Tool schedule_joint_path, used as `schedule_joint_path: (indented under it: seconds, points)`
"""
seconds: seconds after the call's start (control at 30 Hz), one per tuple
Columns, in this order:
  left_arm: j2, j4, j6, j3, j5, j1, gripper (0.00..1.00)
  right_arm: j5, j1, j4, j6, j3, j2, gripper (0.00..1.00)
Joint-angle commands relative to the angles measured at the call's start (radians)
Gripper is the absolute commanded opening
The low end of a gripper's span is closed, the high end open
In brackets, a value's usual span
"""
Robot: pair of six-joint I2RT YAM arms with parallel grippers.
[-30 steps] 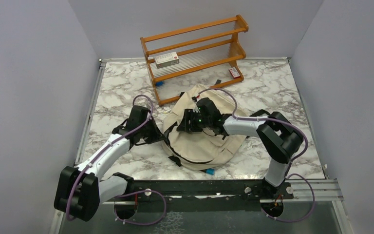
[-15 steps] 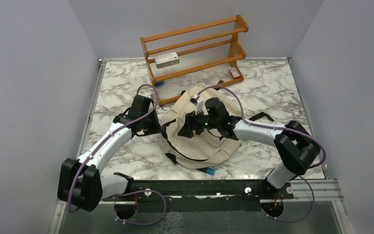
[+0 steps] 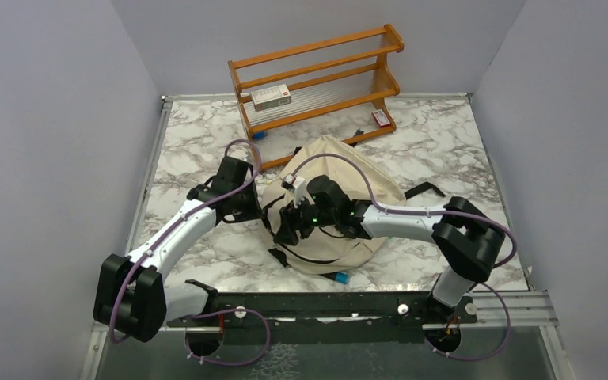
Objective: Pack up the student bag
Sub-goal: Zip the student bag at the center of the board.
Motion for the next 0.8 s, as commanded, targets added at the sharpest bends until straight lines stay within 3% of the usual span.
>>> schedule_joint_path:
  seconds: [0.0, 0.17, 0.27, 0.6, 0.77]
  points:
    - [0.007, 0.005, -0.021, -0.018, -0.048, -0.02, 0.0, 0.085, 0.001, 0.039, 0.022, 0.017, 0.055, 0.56]
    - [0.0, 0.006, -0.038, -0.028, -0.051, -0.035, 0.0, 0.086, 0.003, 0.058, 0.027, 0.025, 0.077, 0.37]
    - [-0.008, 0.005, -0.046, -0.031, -0.047, -0.042, 0.07, 0.08, 0.002, 0.061, 0.026, 0.029, 0.081, 0.29]
    - [-0.013, -0.002, -0.056, -0.045, -0.054, -0.072, 0.09, 0.071, 0.002, 0.074, 0.043, 0.024, 0.088, 0.25]
    - [-0.02, -0.018, -0.055, -0.04, -0.077, -0.078, 0.0, 0.07, 0.003, 0.071, 0.041, 0.024, 0.089, 0.24]
